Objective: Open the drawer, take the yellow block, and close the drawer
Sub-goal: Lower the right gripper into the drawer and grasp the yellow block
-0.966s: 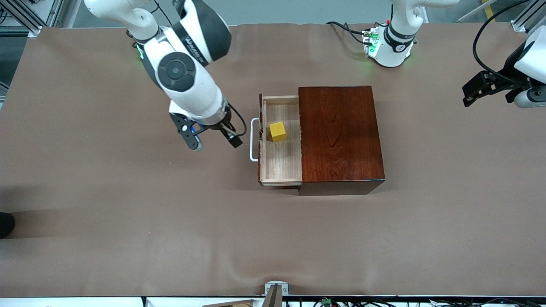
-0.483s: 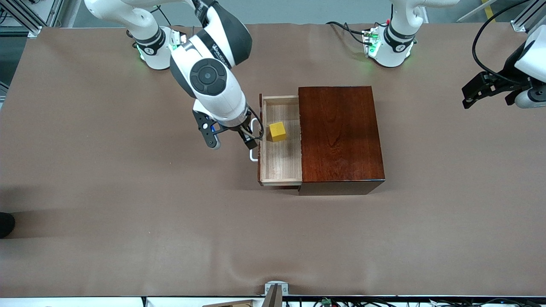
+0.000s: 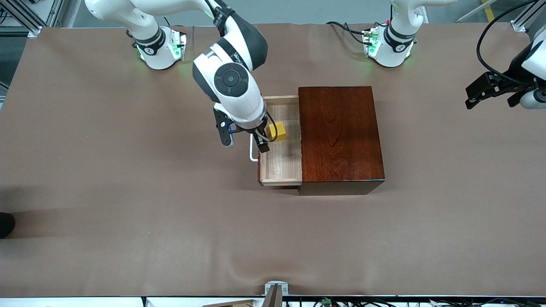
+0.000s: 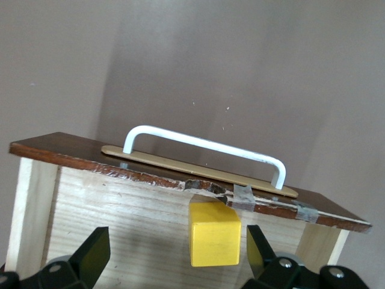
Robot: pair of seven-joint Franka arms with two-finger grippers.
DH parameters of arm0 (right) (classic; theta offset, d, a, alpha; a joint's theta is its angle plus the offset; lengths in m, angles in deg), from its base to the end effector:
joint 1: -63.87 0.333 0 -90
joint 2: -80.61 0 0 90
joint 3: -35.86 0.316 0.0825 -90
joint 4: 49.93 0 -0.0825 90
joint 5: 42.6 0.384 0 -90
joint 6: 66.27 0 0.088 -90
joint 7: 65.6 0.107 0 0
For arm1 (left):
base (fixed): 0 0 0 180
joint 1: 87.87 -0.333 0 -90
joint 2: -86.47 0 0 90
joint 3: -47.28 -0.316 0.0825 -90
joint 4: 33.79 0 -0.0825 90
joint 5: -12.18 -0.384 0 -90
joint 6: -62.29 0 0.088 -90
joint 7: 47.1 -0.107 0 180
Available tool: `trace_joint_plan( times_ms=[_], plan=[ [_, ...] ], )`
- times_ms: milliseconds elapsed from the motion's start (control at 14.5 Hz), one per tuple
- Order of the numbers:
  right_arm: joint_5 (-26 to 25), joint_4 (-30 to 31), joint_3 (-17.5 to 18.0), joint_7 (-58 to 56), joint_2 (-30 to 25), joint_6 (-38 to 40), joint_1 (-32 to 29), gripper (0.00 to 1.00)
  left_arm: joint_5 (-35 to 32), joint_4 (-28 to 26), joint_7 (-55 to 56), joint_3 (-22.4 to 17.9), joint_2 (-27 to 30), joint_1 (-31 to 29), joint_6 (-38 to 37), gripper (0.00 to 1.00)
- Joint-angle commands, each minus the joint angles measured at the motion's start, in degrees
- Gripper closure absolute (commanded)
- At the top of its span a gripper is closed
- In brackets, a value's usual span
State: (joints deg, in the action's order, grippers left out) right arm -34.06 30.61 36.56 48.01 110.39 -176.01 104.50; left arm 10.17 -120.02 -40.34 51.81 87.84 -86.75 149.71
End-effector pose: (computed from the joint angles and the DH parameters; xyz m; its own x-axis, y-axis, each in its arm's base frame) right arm 0.5231 0.4720 0.4032 0.2473 -0.9605 -0.1275 -0.9637 -0.2575 0.0709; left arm 0.5404 -0.0502 0.6645 0.9986 0.0209 0.0486 0.0225 -0.9993 -0.0313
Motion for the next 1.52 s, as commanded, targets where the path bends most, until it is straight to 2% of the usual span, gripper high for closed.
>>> trace_joint_plan(
  times_ms=[0,345,1241,1379,1448],
  plan=[
    [0.5,-1.4,-0.6,3.6,1.5,-0.1,1.9,0.0,1.2,-1.2,-1.8,1.2,0.9,-1.1,0.3,0.0],
    [0.9,-0.8,-0.5,8.3,2.9,-2.2,2.9,0.0,1.1,-1.0,-1.9,1.2,1.1,-1.0,-1.0,0.0],
    [0.2,4.9,-0.7,9.0,5.1,-8.2,6.7,0.0,-1.0,-0.7,-1.4,1.2,1.1,-1.2,-0.2,0.0],
    [0.2,4.6,-0.7,8.7,5.0,-7.9,6.5,0.53,-0.9,-0.5,-1.4,1.2,1.2,-1.2,-0.3,0.0],
    [0.7,4.2,-0.7,9.3,4.9,-7.9,6.1,1.0,-0.8,-0.5,-1.4,1.2,1.2,-1.2,-0.3,0.0]
  ],
)
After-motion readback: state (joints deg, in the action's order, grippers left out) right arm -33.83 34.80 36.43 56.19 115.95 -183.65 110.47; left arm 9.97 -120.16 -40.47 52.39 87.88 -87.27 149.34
